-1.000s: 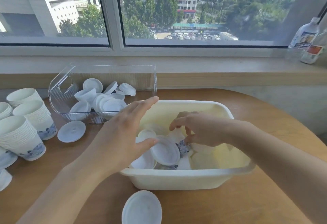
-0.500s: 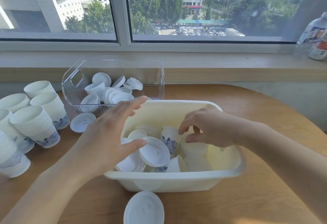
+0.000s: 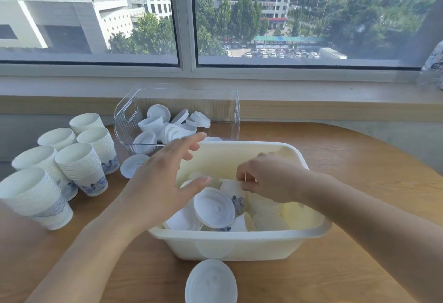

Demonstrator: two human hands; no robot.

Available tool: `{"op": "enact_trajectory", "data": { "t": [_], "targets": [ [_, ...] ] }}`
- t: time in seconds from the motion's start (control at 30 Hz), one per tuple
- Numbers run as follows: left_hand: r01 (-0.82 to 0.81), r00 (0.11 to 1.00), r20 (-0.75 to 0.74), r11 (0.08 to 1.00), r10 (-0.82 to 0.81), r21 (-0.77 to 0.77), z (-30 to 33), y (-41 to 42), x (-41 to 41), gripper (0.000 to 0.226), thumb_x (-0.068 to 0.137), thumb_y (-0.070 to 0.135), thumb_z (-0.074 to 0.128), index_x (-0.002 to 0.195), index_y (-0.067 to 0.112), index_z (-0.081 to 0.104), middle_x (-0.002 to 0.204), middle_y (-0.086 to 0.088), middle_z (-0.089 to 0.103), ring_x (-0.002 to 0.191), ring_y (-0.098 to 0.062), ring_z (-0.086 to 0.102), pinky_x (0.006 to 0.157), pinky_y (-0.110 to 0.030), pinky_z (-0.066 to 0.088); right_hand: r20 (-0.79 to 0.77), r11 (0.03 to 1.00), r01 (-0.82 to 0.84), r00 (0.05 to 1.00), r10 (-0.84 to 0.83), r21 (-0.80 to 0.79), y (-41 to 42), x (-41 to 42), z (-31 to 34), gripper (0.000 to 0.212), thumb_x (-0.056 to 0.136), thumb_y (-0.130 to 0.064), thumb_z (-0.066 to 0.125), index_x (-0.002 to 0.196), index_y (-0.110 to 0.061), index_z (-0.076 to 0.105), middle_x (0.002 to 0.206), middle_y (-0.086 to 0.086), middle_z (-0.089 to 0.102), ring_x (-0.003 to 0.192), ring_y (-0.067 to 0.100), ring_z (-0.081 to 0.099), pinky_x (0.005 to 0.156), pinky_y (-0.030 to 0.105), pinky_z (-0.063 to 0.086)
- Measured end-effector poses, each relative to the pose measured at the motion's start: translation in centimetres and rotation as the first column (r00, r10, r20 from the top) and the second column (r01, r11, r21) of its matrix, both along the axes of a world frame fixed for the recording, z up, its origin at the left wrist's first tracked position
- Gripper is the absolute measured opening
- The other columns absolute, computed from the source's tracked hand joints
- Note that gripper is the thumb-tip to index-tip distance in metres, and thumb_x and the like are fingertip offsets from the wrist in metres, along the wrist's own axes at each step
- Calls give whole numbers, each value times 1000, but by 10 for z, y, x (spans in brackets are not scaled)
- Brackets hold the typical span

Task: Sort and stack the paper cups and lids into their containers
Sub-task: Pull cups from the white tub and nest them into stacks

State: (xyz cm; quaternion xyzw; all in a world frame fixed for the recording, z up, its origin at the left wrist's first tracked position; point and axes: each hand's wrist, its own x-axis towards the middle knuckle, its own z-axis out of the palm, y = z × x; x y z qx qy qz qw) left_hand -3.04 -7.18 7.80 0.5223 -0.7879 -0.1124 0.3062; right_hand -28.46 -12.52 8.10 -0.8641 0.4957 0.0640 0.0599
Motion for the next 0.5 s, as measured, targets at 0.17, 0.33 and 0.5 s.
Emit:
{"op": "enact_trajectory", "data": {
  "t": [0.17, 0.33, 0.5],
  "targets": [
    [3, 999, -42, 1000, -3, -12, -4, 0, -2, 76, 82, 66, 68, 150, 49, 37, 131, 28, 58, 117, 5, 57, 94, -36, 55, 285, 983, 18, 958, 36, -184, 9, -12, 31, 7, 100, -38, 62, 100, -37, 69, 84, -20, 68, 79, 7, 62, 79, 30, 53],
    [5, 988, -155, 1000, -7, -16, 4, 2, -4, 73, 81, 65, 71, 145, 47, 44, 125, 31, 63, 113, 10, 60, 92, -20, 50, 660, 991, -44, 742, 116, -124, 28, -1, 61, 4, 96, -25, 73, 95, -28, 75, 78, -14, 73, 68, 7, 61, 65, 13, 42],
    [-61, 954, -297, 996, 37, -72, 18, 11, 18, 66, 77, 56, 72, 138, 49, 51, 122, 23, 68, 111, -1, 65, 91, -23, 53, 732, 996, -56, 676, 84, -62, 18, 17, 58, 20, 96, -27, 73, 107, -29, 57, 89, -11, 74, 71, 11, 69, 68, 24, 53]
  ]
}}
